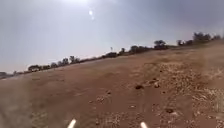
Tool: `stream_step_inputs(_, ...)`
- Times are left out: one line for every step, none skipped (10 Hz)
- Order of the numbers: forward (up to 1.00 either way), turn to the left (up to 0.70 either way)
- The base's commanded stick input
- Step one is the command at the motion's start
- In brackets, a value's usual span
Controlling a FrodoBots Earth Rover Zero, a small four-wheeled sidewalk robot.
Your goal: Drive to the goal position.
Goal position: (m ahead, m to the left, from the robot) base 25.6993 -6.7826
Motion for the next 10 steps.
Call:
stream_step_inputs(0.70, 0.00)
stream_step_inputs(0.70, 0.00)
stream_step_inputs(0.70, 0.00)
stream_step_inputs(0.70, 0.00)
stream_step_inputs(0.70, 0.00)
stream_step_inputs(0.70, 0.00)
stream_step_inputs(0.70, 0.00)
stream_step_inputs(0.70, 0.00)
stream_step_inputs(0.70, 0.00)
stream_step_inputs(0.70, 0.00)
